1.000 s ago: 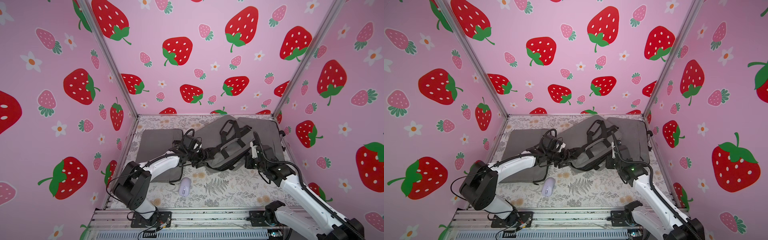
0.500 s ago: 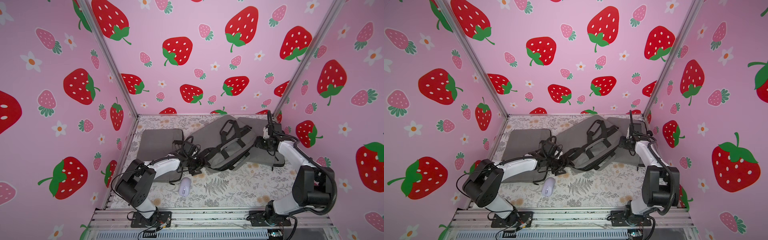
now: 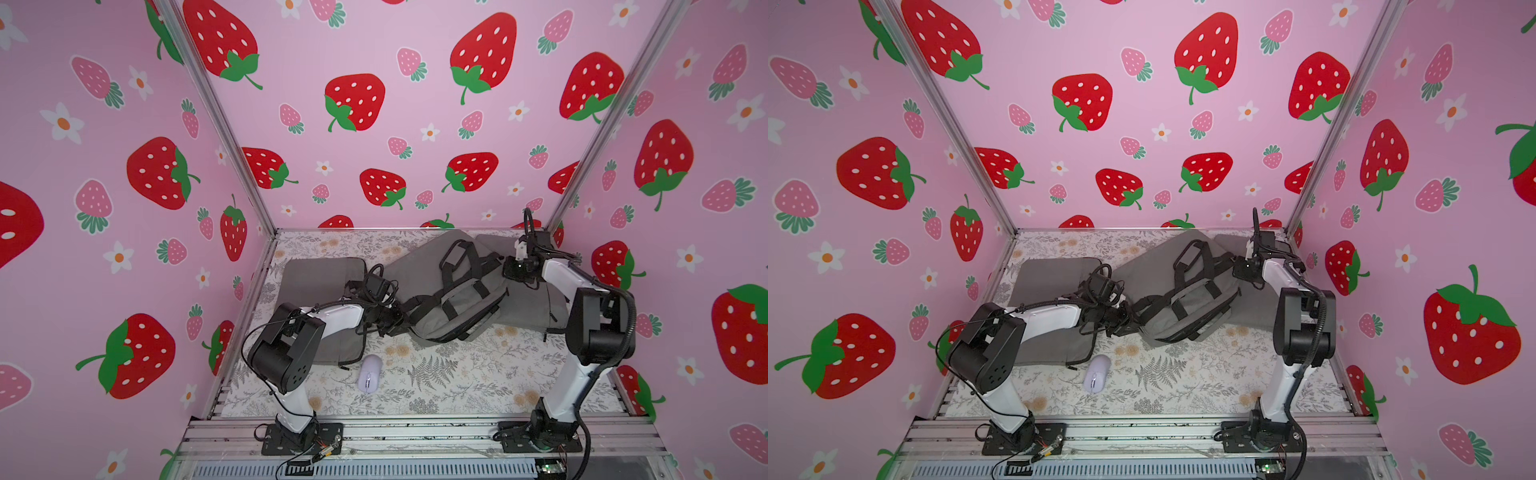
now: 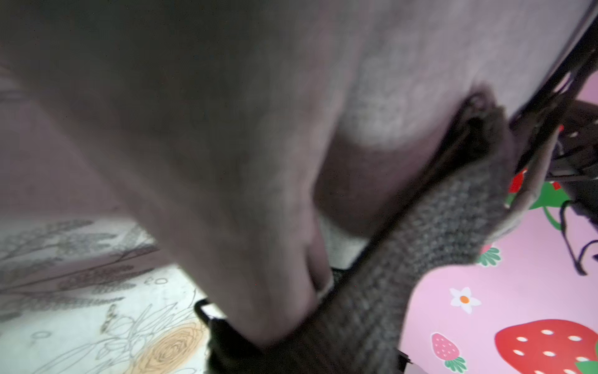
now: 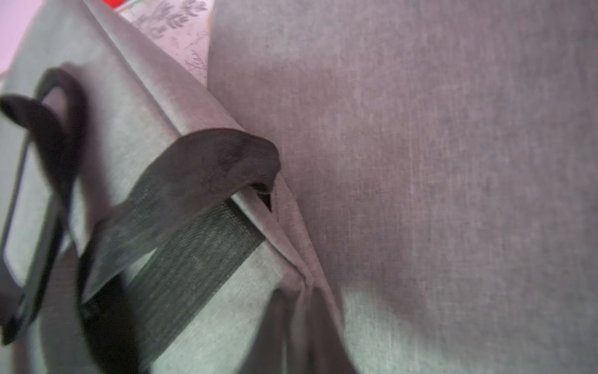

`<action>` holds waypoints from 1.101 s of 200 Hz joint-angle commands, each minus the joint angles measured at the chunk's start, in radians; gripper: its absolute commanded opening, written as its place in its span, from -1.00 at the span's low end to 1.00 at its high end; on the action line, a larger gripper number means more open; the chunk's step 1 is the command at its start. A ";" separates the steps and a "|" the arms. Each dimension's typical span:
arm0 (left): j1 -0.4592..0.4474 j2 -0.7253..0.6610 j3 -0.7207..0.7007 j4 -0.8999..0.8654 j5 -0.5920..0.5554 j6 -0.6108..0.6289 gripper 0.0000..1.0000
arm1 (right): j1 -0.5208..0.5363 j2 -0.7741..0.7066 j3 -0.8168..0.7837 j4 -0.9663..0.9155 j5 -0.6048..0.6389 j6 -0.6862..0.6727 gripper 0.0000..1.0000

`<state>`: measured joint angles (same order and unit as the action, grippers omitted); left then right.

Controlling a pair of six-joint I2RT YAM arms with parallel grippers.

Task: Put the mouse into the laptop bag
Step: Adjust the zippered laptop bag at the center of the board.

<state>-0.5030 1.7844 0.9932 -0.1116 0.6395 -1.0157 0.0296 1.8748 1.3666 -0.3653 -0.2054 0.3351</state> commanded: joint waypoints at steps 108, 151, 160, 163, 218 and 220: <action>0.219 0.169 0.331 -0.048 -0.044 0.097 -0.55 | 0.027 -0.623 -0.374 -0.137 0.011 0.054 -1.00; 0.221 0.227 0.556 -0.209 -0.034 0.200 0.14 | 0.085 -0.786 -0.535 -0.182 -0.001 0.148 -1.00; 0.221 0.211 0.566 -0.225 -0.048 0.210 0.20 | 0.091 -0.797 -0.562 -0.178 -0.012 0.156 -0.86; 0.218 0.202 0.569 -0.232 -0.052 0.212 0.22 | 0.092 -0.801 -0.570 -0.179 -0.015 0.157 -0.78; -0.002 -0.042 0.508 -0.436 -0.272 0.373 0.26 | 0.076 -0.856 -0.576 -0.280 0.015 0.133 0.22; -0.019 -0.052 0.498 -0.435 -0.284 0.378 0.26 | 0.074 -0.860 -0.576 -0.281 0.013 0.132 0.22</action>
<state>-0.3676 1.8580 1.5215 -0.4282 0.4873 -0.7452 0.1150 1.0637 0.7765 -0.5789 -0.2005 0.4709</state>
